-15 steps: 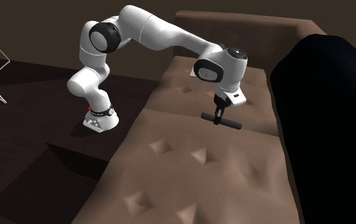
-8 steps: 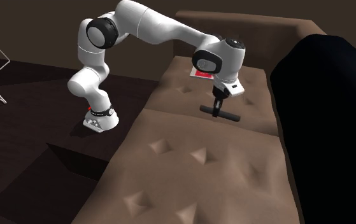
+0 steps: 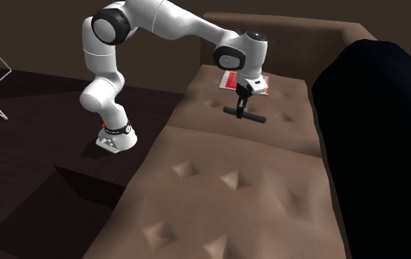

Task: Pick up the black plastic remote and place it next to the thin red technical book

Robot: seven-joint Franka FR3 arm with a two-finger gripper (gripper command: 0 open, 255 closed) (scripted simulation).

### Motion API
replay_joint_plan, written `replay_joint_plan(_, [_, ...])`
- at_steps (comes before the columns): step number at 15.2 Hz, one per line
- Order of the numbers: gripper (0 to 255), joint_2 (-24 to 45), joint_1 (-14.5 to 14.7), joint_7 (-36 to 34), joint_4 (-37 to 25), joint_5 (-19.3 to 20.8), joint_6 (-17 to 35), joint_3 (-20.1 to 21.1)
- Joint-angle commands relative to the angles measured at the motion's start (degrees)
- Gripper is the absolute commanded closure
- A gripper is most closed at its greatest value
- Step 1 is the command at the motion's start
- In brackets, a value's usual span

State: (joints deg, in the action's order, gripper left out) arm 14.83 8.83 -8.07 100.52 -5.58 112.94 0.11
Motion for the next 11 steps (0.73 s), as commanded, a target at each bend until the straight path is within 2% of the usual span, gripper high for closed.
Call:
replay_joint_plan(1, [255, -2.0, 1.3, -2.2, 2.6, 0.1, 0.8, 0.8])
replay_joint_plan(11, [255, -7.6, 8.6, -14.5, 9.6, 0.2, 3.3, 6.0])
